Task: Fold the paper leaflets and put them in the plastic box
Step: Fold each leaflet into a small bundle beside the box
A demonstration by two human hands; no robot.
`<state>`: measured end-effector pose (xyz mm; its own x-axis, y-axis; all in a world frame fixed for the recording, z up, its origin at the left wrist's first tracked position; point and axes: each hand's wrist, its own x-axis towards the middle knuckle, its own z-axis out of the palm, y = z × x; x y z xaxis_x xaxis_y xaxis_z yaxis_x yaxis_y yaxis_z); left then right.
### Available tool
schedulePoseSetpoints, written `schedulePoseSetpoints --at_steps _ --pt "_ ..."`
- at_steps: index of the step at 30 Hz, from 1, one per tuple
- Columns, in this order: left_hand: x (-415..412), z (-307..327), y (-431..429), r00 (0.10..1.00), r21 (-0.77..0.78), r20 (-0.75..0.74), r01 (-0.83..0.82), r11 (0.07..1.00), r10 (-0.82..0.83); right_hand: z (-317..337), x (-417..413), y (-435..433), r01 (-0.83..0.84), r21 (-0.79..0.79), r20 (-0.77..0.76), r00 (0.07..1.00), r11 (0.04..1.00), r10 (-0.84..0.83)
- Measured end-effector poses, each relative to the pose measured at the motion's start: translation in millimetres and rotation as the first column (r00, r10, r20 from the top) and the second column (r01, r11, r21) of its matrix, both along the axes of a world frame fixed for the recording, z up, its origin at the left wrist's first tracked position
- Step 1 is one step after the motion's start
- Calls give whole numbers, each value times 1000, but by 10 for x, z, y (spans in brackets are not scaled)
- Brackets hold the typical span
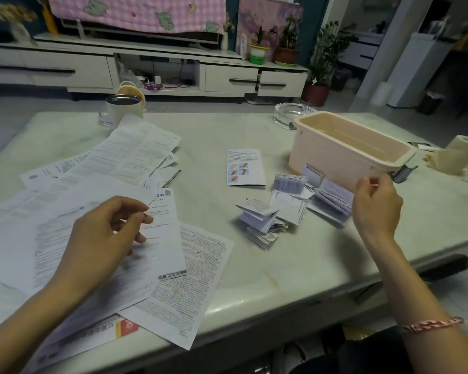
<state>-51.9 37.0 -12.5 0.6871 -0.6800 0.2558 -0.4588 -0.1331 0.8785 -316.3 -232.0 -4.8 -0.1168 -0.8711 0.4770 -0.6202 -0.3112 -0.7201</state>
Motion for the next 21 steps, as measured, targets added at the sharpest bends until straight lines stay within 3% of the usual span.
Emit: schedulePoseSetpoints --at_steps 3,6,10,13,17,21 --pt "60 22 22 992 61 107 -68 996 61 99 246 275 -168 -267 122 971 949 206" --pt "160 18 46 964 175 247 -147 974 101 143 544 731 -418 -436 9 884 797 468" --pt "410 -87 153 912 301 404 -204 931 69 20 942 1290 -817 -247 -230 572 521 787" --pt "543 -148 243 879 421 477 -227 878 -1 -136 1194 1480 -914 -22 -319 391 406 863" --pt "540 -218 299 909 662 401 -198 722 -118 -254 1432 1506 -926 143 -275 302 350 913" --pt "519 -279 335 910 739 369 -165 653 -188 -288 1535 1488 -913 235 -157 302 332 940"
